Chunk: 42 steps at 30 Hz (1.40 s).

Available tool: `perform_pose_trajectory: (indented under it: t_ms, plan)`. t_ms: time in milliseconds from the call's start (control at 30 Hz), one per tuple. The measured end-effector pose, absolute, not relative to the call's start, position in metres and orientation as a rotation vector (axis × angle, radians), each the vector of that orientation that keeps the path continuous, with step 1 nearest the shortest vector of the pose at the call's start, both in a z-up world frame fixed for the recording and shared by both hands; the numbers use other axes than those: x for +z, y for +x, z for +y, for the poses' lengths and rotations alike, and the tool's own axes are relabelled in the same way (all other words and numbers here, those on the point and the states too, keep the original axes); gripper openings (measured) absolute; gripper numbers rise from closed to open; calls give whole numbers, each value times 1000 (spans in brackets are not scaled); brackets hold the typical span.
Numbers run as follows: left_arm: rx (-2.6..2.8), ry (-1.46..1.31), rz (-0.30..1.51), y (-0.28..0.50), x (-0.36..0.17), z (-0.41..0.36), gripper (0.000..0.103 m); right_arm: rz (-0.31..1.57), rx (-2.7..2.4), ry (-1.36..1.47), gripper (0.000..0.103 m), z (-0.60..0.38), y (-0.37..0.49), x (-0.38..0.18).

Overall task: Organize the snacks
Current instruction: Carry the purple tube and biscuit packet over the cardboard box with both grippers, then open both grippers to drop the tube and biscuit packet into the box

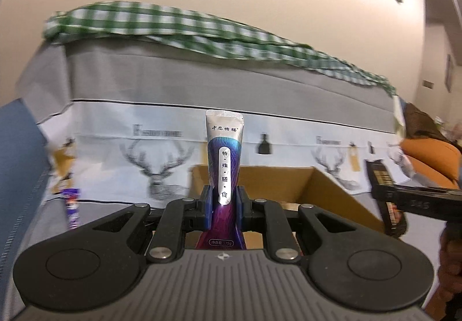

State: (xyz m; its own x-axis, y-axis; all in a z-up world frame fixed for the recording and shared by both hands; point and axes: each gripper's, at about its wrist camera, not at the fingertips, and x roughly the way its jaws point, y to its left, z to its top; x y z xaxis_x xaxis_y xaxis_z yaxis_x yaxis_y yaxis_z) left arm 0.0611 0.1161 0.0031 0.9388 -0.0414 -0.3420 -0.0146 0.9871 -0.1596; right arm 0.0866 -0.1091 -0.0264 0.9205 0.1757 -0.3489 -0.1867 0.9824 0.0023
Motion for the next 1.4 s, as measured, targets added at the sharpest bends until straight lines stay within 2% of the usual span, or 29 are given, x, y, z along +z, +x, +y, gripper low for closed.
perform_pose_trajectory:
  t_ms: [400,1400]
  plan:
    - [-174,-90,349,78,-8,57,18,362,177,-86,41,-110,90,-30]
    - [-162,-159,334,73,1,70,18,301,203,-125,41,-93,81,-31]
